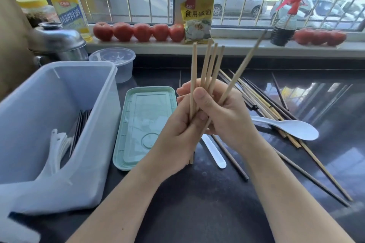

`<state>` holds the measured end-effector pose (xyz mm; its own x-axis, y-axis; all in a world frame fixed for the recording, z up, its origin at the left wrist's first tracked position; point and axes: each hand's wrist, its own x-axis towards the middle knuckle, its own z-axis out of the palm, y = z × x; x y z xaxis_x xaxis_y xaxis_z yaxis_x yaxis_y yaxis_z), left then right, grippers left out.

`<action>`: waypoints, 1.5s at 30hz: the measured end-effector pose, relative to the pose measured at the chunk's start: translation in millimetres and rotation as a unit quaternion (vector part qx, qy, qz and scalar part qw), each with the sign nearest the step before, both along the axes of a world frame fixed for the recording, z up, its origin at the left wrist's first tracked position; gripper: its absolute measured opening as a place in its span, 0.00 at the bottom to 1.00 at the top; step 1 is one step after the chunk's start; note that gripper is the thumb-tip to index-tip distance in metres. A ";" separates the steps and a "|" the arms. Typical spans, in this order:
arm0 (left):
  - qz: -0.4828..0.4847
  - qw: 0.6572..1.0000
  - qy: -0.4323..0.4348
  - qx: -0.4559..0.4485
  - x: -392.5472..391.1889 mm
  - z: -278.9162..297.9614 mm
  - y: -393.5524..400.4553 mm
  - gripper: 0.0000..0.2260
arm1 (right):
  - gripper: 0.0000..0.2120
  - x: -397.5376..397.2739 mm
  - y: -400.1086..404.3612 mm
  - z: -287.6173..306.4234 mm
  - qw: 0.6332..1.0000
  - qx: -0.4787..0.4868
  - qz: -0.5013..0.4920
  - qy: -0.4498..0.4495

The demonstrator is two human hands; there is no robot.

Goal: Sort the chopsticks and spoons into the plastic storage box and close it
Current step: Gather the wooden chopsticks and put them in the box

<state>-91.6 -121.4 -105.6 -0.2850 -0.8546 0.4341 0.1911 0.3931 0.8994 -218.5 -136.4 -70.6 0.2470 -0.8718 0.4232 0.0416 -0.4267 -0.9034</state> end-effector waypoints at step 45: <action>0.316 0.797 0.081 0.509 238.4 170.6 57.7 0.08 | 0.09 255.9 -10.0 101.5 0.726 0.145 0.112 0.662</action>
